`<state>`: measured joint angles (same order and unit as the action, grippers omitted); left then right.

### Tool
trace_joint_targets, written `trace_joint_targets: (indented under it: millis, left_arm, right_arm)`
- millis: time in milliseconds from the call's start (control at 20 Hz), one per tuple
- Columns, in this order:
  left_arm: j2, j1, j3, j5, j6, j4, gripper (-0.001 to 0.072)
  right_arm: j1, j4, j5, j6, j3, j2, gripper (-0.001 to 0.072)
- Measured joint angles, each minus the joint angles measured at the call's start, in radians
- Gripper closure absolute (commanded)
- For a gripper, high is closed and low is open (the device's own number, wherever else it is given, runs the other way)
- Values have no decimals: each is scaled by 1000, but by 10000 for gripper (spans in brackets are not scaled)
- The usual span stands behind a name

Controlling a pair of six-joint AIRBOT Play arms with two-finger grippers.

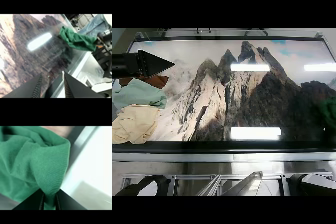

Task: Fold the shirts.

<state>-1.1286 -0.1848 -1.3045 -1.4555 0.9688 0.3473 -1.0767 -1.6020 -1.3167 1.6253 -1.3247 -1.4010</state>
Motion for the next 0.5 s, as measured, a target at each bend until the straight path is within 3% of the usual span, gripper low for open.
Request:
trace_joint_targets:
  millis: [50, 100, 150, 200, 300, 500]
  left_arm:
    - [0, 0, 0, -3, 6, 0, 416]
    - [0, 0, 0, -4, 9, 0, 416]
    - [0, 0, 0, -5, 13, 0, 417]
    - [0, 0, 0, -6, 15, 0, 416]
    - [0, 0, 0, -6, 17, 0, 416]
    - [0, -2, 0, -4, 18, 0, 416]
  right_arm:
    - [-33, -19, 3, -7, 22, -6, 685]
    - [-64, -36, 5, -16, 42, -10, 560]
    - [-90, -48, 3, -22, 59, -13, 180]
    - [-113, -59, -8, -27, 74, -15, 35]
    - [-142, -70, -43, -34, 91, -18, 127]
    - [-151, -61, -129, -21, 85, -4, 153]
